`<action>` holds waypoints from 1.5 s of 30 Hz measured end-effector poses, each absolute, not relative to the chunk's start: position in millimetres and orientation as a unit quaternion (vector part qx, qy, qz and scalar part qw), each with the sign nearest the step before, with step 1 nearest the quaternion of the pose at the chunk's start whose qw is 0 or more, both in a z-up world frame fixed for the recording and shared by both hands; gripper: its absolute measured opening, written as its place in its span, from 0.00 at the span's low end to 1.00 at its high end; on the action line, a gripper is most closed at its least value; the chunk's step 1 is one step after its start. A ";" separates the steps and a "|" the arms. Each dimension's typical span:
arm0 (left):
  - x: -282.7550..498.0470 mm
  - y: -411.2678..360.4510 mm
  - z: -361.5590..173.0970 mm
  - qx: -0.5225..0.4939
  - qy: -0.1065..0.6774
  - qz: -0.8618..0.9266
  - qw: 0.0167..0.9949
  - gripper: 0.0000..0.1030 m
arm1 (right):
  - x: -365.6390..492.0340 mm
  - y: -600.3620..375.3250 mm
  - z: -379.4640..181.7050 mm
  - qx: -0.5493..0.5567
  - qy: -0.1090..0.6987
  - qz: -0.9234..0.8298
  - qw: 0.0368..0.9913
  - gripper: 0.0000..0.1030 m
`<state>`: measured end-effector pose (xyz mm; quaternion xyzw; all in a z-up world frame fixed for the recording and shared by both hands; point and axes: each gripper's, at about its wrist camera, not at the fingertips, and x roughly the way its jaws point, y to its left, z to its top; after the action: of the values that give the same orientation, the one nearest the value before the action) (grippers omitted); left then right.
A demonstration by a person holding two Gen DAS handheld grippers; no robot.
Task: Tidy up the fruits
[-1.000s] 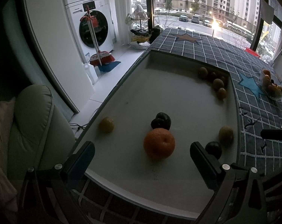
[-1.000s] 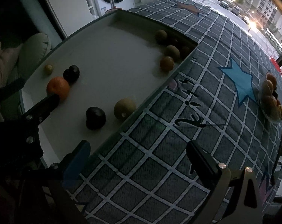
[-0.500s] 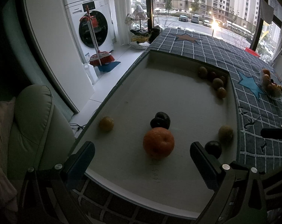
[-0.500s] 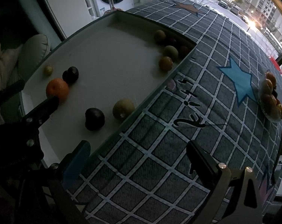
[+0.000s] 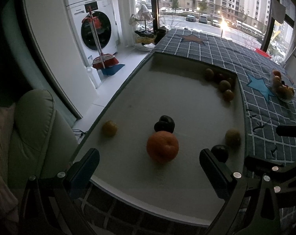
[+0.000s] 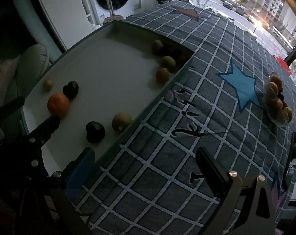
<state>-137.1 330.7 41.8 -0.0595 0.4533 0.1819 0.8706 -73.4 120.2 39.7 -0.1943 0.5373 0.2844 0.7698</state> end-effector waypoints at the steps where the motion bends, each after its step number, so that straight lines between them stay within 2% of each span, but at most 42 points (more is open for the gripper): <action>1: -136.2 330.1 41.8 -0.060 0.453 0.182 0.870 0.99 | -73.2 119.1 40.1 -0.193 0.537 0.285 0.770 1.00; 45: -141.7 318.1 46.7 -0.039 0.463 0.178 0.868 0.99 | -84.9 113.4 61.0 -0.189 0.510 0.288 0.789 1.00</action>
<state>-141.7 318.1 46.7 -0.0392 0.4629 0.1775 0.8676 -84.9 113.4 61.0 -0.1886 0.5097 0.2878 0.7885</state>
